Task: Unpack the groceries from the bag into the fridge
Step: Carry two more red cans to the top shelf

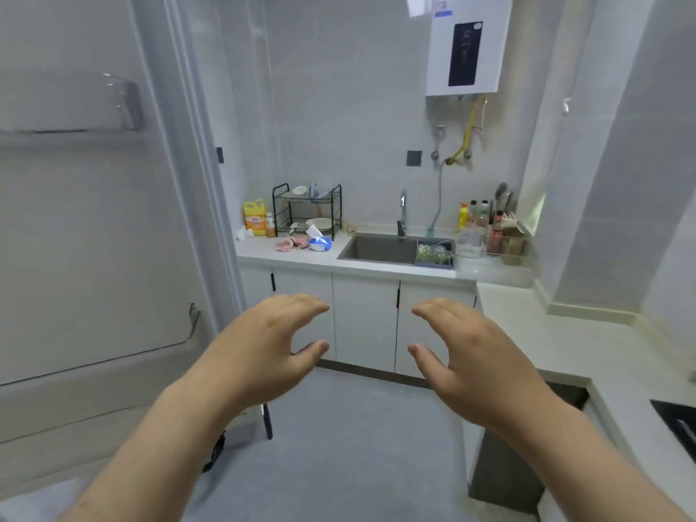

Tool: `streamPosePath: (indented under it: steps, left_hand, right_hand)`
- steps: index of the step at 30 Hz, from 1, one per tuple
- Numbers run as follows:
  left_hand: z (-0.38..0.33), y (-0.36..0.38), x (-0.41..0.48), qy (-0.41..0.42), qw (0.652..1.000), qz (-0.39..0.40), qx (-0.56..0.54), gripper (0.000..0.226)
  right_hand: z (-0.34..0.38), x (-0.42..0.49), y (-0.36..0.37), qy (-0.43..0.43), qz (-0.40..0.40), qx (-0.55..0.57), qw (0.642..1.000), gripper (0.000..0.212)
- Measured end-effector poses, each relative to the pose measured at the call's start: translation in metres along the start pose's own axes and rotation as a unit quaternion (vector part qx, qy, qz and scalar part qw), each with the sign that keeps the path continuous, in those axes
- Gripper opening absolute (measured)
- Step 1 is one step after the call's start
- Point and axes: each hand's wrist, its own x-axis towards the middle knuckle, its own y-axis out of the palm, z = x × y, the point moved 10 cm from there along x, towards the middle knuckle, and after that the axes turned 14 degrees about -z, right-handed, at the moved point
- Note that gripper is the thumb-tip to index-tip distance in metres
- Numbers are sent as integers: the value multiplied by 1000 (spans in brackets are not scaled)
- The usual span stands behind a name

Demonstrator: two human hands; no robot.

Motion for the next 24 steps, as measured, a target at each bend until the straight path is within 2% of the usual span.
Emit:
streamPosePath:
  steps: [6,12,17,24]
  left_hand:
    - [-101,61,24,57,997,31,-44,54]
    - [-214,116,38,129,984,76,-101,58]
    - [-317,155,44,203,959,120,-157,60]
    - [-455,196,39,318,903,158,-242,57]
  right_hand:
    - [-110,-58,-62,96,-15,-32,995,52]
    - [-199,-139,-126,201,-48,-82,975,49]
    - [-254,-211,-185,297,-76,-136,942,45]
    - [-295,-308,-260,420,-110,-217,874,45]
